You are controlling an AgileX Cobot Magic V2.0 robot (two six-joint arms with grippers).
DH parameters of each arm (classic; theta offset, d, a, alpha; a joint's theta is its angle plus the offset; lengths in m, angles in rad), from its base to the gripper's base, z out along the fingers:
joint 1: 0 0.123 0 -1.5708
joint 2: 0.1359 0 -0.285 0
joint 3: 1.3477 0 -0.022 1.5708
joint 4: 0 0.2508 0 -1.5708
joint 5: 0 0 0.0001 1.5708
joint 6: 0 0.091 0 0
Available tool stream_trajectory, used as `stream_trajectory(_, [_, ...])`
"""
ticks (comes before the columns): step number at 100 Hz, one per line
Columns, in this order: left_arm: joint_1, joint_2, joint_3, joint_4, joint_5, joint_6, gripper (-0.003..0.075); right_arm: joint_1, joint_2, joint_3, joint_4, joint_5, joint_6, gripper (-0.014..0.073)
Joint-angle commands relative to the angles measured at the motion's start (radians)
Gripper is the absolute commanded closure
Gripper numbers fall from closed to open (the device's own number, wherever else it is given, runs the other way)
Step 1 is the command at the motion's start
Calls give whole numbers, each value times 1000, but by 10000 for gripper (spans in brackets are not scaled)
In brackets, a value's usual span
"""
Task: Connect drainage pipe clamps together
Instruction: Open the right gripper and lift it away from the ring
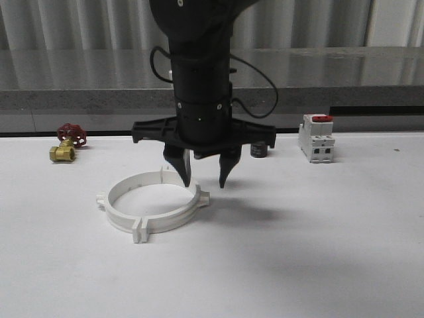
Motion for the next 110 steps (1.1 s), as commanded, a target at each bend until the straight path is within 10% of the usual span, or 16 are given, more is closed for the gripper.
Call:
stream_trajectory(1, [1,5,-26,-8,-67,-2,741,-2,-119,-36,-66,10,-63,219])
stream_trajectory(46, [1,5,-26,-8,-67,-2,741,-147,-431,24,-147,89,-363,221])
stream_trajectory(110, [1,5,-26,-8,-67,-2,741,-580,-1067,598,-135,4,-492,347])
